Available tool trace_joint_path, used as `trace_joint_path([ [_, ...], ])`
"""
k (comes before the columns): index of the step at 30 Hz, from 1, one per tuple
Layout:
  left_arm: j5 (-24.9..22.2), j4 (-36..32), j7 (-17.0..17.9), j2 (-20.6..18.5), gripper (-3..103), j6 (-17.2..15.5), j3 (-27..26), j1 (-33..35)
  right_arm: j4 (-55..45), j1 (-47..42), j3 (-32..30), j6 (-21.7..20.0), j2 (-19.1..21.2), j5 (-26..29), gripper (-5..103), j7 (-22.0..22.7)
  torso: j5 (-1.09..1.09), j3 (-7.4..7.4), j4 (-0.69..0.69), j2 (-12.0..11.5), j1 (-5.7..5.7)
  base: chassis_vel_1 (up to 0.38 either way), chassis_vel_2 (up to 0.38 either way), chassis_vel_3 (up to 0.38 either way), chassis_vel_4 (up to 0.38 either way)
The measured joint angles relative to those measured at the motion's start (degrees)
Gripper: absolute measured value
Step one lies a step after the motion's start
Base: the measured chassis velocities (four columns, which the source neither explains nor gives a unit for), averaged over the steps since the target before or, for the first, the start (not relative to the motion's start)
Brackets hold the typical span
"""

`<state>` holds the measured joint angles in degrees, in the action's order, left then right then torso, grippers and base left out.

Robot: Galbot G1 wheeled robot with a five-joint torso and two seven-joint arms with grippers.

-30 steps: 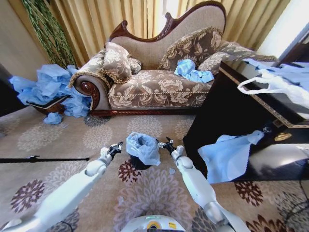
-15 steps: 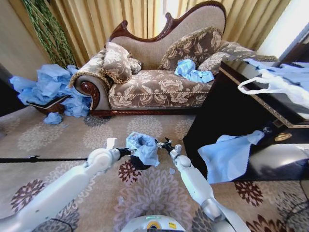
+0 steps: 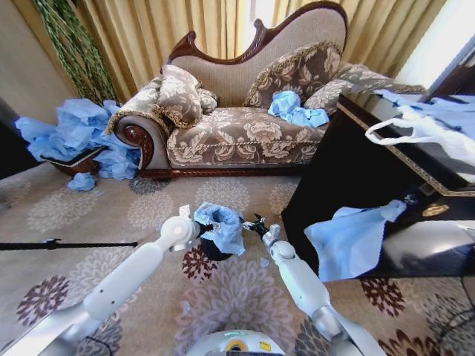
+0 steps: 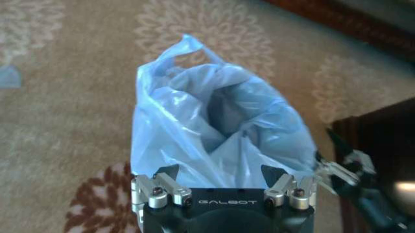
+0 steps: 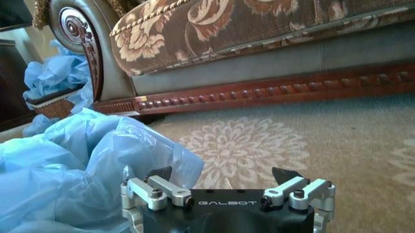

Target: Place a garbage bag over the trash bin.

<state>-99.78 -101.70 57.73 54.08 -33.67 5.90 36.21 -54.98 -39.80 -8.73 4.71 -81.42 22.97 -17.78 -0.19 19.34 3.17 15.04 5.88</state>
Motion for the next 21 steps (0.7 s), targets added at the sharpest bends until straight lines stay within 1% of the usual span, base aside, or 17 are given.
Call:
trace_joint_path([
  [2,-0.40,1.33,2.38,0.80,89,0.26,0.48,-0.67,0.23,0.02,0.01,0.00,-0.01,0.00,100,0.00,0.00,0.00,-0.01,0.00,0.00,0.000,0.000,0.000,0.000],
  [3,-0.40,1.33,2.38,0.80,89,0.26,0.48,-0.67,0.23,0.02,0.01,0.00,-0.01,0.00,100,0.00,0.00,0.00,-0.01,0.00,0.00,0.000,0.000,0.000,0.000],
  [4,-1.01,2.30,4.15,1.38,88,0.47,0.72,-1.07,0.43,0.06,0.01,0.00,-0.03,0.02,100,0.02,0.00,0.00,-0.02,0.00,0.00,0.000,0.000,0.000,0.000],
  [5,-1.33,3.02,5.17,1.84,85,0.76,0.85,-1.32,0.56,0.12,0.00,0.00,-0.03,0.04,100,0.03,0.00,0.00,-0.02,0.00,0.00,0.000,0.000,0.000,0.000],
  [6,-1.51,3.81,5.87,2.36,85,1.16,0.92,-1.55,0.71,0.19,-0.02,0.00,0.00,0.06,100,0.03,0.00,0.00,-0.01,0.00,0.00,0.000,0.000,0.000,0.000],
  [7,-1.51,3.81,5.87,2.36,85,1.16,0.92,-1.55,0.71,0.19,-0.02,0.00,0.00,0.06,100,0.03,0.00,0.00,-0.01,0.00,0.00,0.000,0.000,0.000,0.000],
  [10,-2.00,5.42,6.59,3.49,78,1.64,0.92,-1.94,0.94,0.12,-0.02,0.00,0.28,0.12,100,0.06,0.00,0.00,-0.01,0.00,0.00,0.000,0.000,0.000,0.000],
  [11,-2.10,5.89,6.66,3.83,73,1.75,0.92,-2.05,0.96,0.05,-0.02,0.00,0.38,0.15,100,0.06,0.00,0.00,-0.01,0.00,0.00,0.000,0.000,0.000,0.000],
  [12,-2.10,5.89,6.66,3.83,73,1.75,0.92,-2.05,0.96,0.05,-0.02,0.00,0.38,0.15,100,0.06,0.00,0.00,-0.01,0.00,0.00,0.000,0.000,0.000,0.000],
  [15,-2.39,7.30,6.72,5.10,56,2.05,1.10,-2.55,1.09,-0.02,-0.02,0.08,0.77,0.33,100,0.07,0.00,0.00,-0.01,0.00,0.00,0.000,0.000,0.000,0.000],
  [16,-2.39,7.30,6.72,5.10,56,2.05,1.10,-2.55,1.09,-0.02,-0.02,0.08,0.77,0.33,100,0.07,0.00,0.00,-0.01,0.00,0.00,0.000,0.000,0.000,0.000],
  [17,-2.58,7.53,6.70,5.37,51,2.11,1.21,-2.71,1.19,0.00,-0.06,0.09,0.87,0.41,100,0.10,0.00,0.00,-0.01,0.00,0.00,0.000,0.000,0.000,0.000],
  [18,-2.71,7.68,6.69,5.62,51,2.22,1.32,-2.88,1.29,0.03,-0.11,0.11,0.97,0.49,100,0.13,0.00,0.00,-0.01,0.00,0.00,0.000,0.000,0.000,0.000],
  [19,-2.88,7.76,6.69,5.80,45,2.31,1.35,-3.00,1.35,0.05,-0.15,0.13,1.07,0.55,100,0.15,0.00,0.00,-0.01,0.00,0.00,0.000,0.000,0.000,0.000],
  [20,-2.88,7.76,6.69,5.80,45,2.31,1.35,-3.00,1.35,0.05,-0.15,0.13,1.07,0.55,100,0.15,0.00,0.00,-0.01,0.00,0.00,0.000,0.000,0.000,0.000],
  [21,-3.06,7.85,6.70,5.95,39,2.37,1.35,-3.08,1.40,0.06,-0.17,0.16,1.16,0.62,100,0.17,0.00,0.00,-0.01,0.00,0.00,0.000,0.000,0.000,0.000],
])
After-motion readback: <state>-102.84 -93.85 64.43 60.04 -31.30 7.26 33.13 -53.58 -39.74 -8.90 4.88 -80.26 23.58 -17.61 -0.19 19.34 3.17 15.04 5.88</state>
